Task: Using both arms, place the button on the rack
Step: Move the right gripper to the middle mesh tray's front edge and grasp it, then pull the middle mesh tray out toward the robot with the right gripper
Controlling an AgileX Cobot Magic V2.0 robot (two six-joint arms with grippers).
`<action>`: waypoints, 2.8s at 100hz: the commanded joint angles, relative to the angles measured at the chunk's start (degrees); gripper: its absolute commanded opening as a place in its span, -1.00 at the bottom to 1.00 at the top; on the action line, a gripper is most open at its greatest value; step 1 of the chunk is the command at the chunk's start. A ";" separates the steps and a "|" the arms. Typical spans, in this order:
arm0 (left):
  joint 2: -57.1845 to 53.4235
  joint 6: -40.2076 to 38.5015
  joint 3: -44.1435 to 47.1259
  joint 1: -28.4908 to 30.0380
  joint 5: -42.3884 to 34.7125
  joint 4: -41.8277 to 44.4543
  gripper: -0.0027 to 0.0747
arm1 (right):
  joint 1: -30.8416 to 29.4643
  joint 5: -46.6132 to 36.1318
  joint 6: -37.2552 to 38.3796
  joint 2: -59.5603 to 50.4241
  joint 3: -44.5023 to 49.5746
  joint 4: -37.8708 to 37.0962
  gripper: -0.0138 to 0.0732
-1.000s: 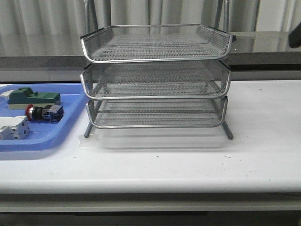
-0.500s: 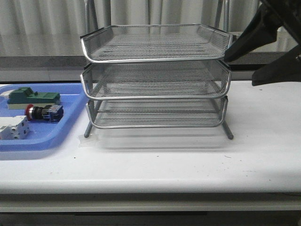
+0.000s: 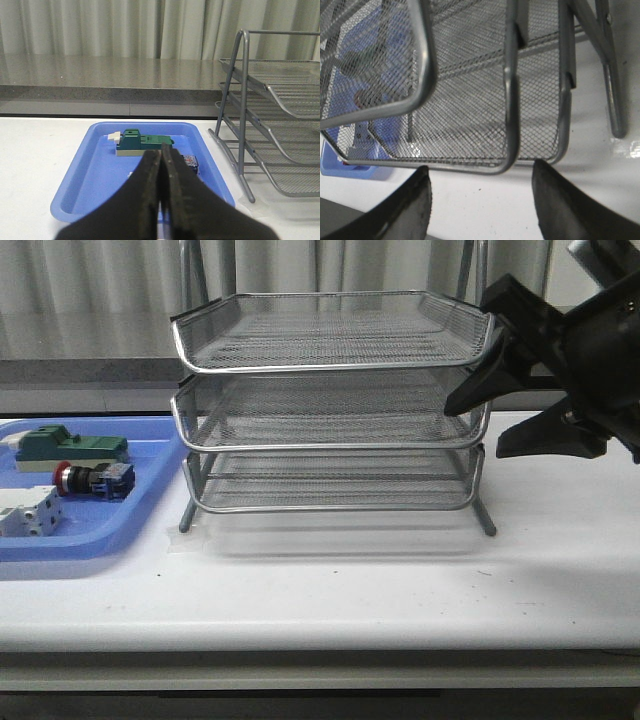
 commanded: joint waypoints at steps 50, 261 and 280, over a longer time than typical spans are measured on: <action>-1.80 -0.58 2.68 0.13 -4.62 -0.42 -0.98 | -0.08 5.18 -2.89 8.27 -9.19 4.92 0.32; -1.80 -0.58 2.68 0.13 -4.62 -0.42 -0.98 | -0.08 0.77 -8.46 -18.61 21.55 1.79 0.48; -1.80 -0.58 2.68 0.13 -4.62 -0.42 -0.98 | -0.08 0.77 -5.61 -25.64 21.55 -2.19 0.48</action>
